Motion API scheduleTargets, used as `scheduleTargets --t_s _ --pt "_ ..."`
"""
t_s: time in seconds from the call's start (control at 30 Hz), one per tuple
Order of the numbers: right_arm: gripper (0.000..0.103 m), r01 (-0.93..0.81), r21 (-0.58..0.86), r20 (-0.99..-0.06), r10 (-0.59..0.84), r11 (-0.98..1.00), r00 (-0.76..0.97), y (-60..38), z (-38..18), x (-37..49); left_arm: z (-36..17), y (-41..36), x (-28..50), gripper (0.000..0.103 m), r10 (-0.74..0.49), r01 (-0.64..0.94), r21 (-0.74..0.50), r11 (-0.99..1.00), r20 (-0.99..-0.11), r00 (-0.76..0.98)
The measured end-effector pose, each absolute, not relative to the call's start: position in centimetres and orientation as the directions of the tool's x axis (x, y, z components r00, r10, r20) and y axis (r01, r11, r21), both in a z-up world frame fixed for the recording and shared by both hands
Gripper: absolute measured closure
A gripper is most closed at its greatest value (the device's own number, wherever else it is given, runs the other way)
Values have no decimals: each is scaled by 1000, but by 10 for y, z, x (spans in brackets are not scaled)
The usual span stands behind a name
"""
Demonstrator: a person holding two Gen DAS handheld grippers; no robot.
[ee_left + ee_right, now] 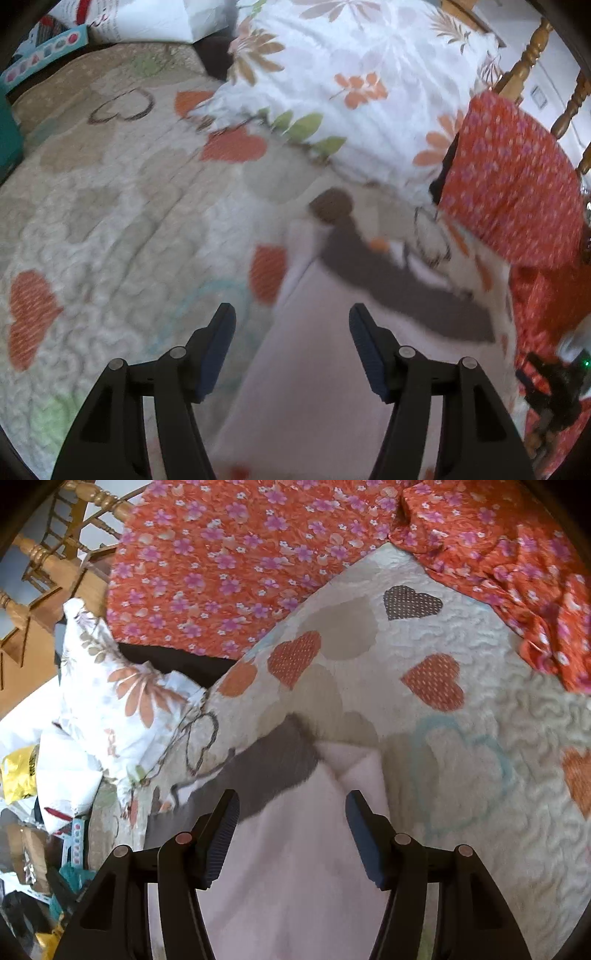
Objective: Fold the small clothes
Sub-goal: 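Release the folded cardigan and withdraw both grippers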
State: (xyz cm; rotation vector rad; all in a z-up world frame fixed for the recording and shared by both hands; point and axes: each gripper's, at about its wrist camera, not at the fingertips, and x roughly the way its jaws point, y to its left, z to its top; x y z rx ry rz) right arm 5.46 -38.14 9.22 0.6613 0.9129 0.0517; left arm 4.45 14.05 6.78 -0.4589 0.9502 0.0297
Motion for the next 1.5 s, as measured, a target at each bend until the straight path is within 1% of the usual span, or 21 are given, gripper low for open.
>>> scheduleTargets --t_s 0.13,0.23,0.33,0.4,0.47,0.53,0.6,0.7,0.77,0.8,0.93,0.97,1.0,1.03,1.07,1.17,1.3,1.37,1.43,1.47,1.5 --pt "38 214 435 -779 246 875 577 -369 92 32 74 163 6 40 -175 -230 -360 904 -802 571" --pt "39 230 269 -838 110 935 534 -364 84 20 75 180 -28 30 -208 -260 -420 869 -788 579" --pt "42 241 299 -867 157 923 473 -370 58 11 69 185 -46 29 -244 -276 -461 844 -787 567" --pt "78 256 370 -871 237 893 430 -374 38 2 64 184 -47 29 -236 -281 -447 850 -798 555" --pt "87 247 433 -853 305 867 423 -375 29 -11 60 182 -43 29 -227 -279 -432 858 -805 548" --pt "91 219 420 -850 298 881 434 -375 34 -22 54 179 -36 29 -219 -269 -412 870 -814 538" --pt "98 214 371 -868 254 904 427 -378 39 -34 47 175 -28 29 -209 -265 -390 882 -828 521" --pt "100 263 250 -908 132 932 398 -385 39 -46 36 167 -15 29 -220 -248 -377 892 -842 492" --pt "100 301 138 -932 21 944 362 -392 35 -50 30 160 -6 29 -237 -227 -381 897 -844 480" --pt "100 313 137 -934 18 940 356 -396 33 -51 26 154 -2 29 -241 -213 -374 903 -850 469" --pt "99 373 278 -906 112 885 409 -417 35 -56 16 136 8 29 -186 -181 -288 941 -881 436" --pt "94 376 302 -893 122 876 432 -419 40 -56 16 132 9 41 -148 -174 -243 954 -890 431" --pt "84 374 318 -884 129 871 450 -420 44 -56 16 128 10 68 -89 -172 -178 969 -899 428" --pt "77 370 336 -872 138 866 469 -419 49 -56 17 126 11 81 -31 -170 -114 979 -904 425" --pt "67 358 360 -858 155 862 490 -415 54 -55 19 128 13 102 18 -182 -65 981 -906 423" --pt "65 294 388 -833 196 874 518 -394 65 -49 18 142 18 103 111 -245 9 970 -907 406" --pt "65 194 359 -820 209 913 533 -353 75 -36 25 168 14 103 -12 -297 -153 942 -904 428" --pt "62 126 352 -805 231 928 546 -326 80 -29 34 170 9 100 -25 -296 -179 938 -888 459" --pt "56 64 343 -796 254 937 549 -300 81 -27 46 173 1 82 -36 -295 -204 934 -871 490" --pt "56 26 337 -793 269 941 546 -284 81 -26 52 174 -1 65 -39 -296 -216 931 -861 507" --pt "56 -18 325 -794 283 946 539 -265 80 -24 58 175 -4 55 -33 -300 -222 928 -850 525"
